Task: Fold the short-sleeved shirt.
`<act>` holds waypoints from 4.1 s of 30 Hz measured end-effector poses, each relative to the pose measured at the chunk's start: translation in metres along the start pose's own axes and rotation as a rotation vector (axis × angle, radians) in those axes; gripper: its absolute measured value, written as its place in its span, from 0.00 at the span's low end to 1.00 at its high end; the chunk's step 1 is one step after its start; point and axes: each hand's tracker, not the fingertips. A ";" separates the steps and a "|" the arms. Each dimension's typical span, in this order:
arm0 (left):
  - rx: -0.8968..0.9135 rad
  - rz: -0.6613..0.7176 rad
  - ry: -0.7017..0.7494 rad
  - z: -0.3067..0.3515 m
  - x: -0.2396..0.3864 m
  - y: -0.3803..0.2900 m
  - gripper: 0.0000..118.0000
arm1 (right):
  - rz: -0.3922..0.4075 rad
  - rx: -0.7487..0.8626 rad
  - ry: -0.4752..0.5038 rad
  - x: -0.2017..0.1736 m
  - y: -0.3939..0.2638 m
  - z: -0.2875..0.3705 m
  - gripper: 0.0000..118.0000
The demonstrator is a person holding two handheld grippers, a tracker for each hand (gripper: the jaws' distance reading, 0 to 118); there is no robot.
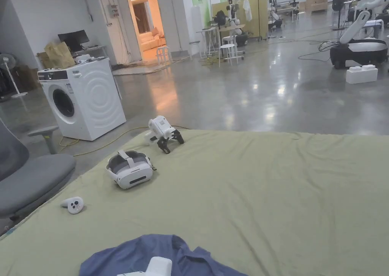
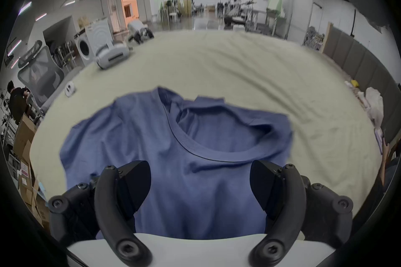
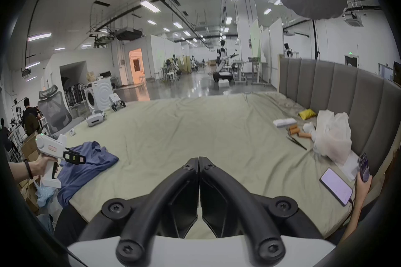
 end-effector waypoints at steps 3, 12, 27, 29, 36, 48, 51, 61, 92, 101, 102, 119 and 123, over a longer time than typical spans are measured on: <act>-0.099 -0.002 -0.015 -0.038 0.001 -0.007 0.65 | -0.012 -0.057 -0.018 0.001 -0.008 -0.011 0.00; -0.063 0.012 -0.017 -0.021 0.000 0.000 0.00 | -0.078 -0.110 -0.009 0.010 -0.020 -0.015 0.00; 0.385 -0.191 -0.392 0.095 0.222 0.187 0.00 | -0.191 -0.010 -0.064 0.061 -0.025 0.036 0.00; 0.347 -0.295 -0.499 0.082 0.297 0.171 0.00 | -0.207 -0.001 -0.090 0.070 -0.026 0.047 0.00; 0.117 -0.416 -0.814 0.064 0.462 0.031 0.00 | -0.214 0.011 -0.183 0.099 -0.033 0.081 0.00; 0.068 -0.291 -0.847 0.090 0.463 -0.082 0.79 | -0.174 0.010 -0.140 0.083 -0.035 0.088 0.00; 0.315 -0.264 -0.757 0.144 0.392 -0.049 0.79 | -0.129 0.062 -0.083 0.070 -0.026 0.085 0.00; 0.890 -0.105 -0.127 0.340 0.203 -0.042 0.44 | 0.033 0.223 0.003 0.026 0.021 0.098 0.00; 0.153 0.026 -0.202 0.060 0.140 0.034 0.62 | 0.003 0.042 -0.010 0.032 -0.005 0.062 0.00; -0.022 0.082 -0.095 -0.044 0.136 0.026 0.45 | -0.005 -0.067 -0.085 0.056 -0.025 0.052 0.00; -0.011 0.068 -0.088 -0.042 0.139 0.025 0.38 | -0.006 -0.078 -0.088 0.057 -0.026 0.050 0.00; -0.088 -0.070 -0.039 -0.053 0.153 0.036 0.01 | -0.097 -0.723 -0.095 0.194 -0.007 -0.287 0.53; -0.108 -0.071 -0.045 -0.045 0.157 0.038 0.01 | 0.040 -0.711 -0.110 0.172 -0.005 -0.278 0.00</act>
